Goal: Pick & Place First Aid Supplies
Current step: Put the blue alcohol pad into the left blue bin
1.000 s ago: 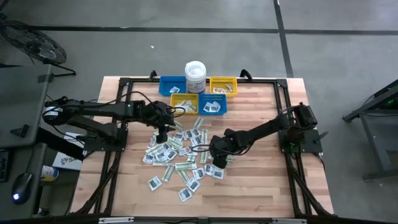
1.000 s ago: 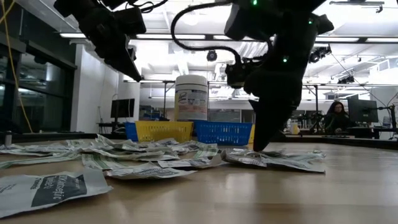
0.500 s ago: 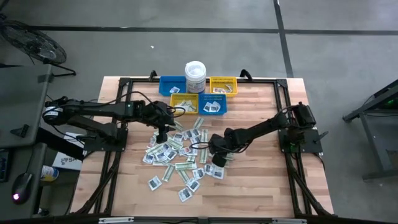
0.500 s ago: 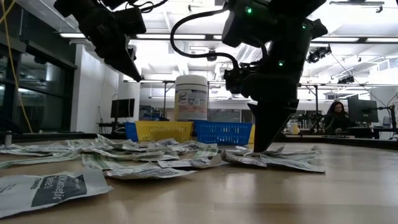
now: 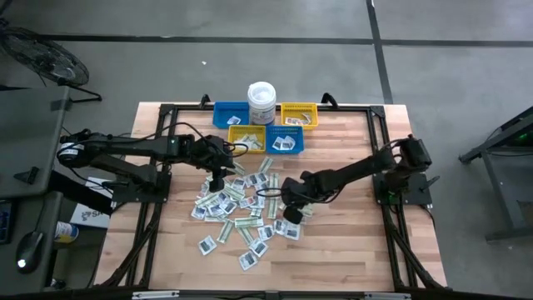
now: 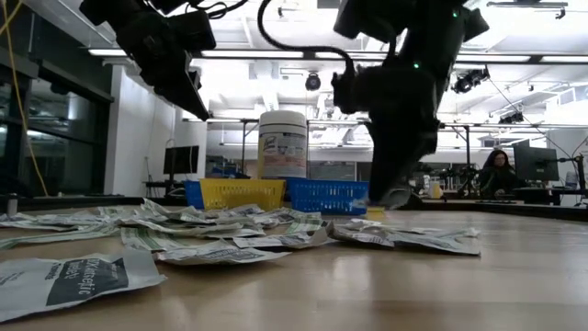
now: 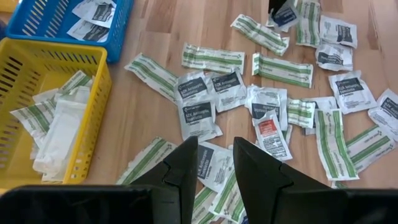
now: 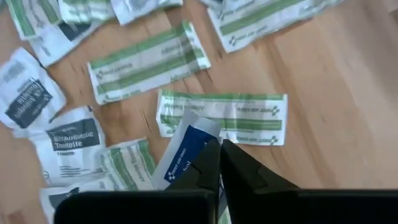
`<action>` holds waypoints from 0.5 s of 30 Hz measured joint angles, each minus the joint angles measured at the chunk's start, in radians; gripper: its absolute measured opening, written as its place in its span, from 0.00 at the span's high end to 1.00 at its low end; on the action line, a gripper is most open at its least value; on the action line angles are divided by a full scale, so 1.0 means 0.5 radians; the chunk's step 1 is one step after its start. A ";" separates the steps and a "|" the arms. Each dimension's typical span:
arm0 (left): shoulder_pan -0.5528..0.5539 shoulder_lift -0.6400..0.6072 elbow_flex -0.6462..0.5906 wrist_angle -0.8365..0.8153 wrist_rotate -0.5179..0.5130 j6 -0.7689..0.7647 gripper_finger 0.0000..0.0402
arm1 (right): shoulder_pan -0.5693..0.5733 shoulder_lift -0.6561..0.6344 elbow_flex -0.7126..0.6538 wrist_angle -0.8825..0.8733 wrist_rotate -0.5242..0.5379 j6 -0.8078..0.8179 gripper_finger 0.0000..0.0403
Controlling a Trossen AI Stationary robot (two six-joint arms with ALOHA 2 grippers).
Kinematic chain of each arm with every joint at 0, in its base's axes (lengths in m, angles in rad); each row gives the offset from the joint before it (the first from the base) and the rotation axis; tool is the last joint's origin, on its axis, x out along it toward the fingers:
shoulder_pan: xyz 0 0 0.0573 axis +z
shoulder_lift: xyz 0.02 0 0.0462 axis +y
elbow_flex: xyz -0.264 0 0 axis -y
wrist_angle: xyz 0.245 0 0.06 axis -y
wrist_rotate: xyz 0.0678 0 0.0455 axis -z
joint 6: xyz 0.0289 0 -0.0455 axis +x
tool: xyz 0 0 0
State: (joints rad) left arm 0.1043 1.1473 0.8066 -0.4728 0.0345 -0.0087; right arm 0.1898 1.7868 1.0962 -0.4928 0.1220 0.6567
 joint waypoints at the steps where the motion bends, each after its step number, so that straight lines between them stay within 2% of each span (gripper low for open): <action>1: 0.000 0.000 0.000 -0.001 0.000 -0.003 0.74 | 0.000 -0.022 0.000 -0.004 0.001 0.000 0.99; 7: 0.000 0.000 0.000 0.025 0.001 -0.061 0.74 | 0.000 -0.164 0.000 0.013 0.092 -0.003 1.00; 15: 0.000 0.000 -0.001 0.361 0.137 -0.176 0.74 | 0.000 -0.320 0.001 0.283 0.507 -0.072 1.00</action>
State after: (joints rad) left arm 0.1043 1.1473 0.8062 -0.2924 0.1032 -0.0969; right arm 0.1896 1.6268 1.0966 -0.3514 0.3753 0.6208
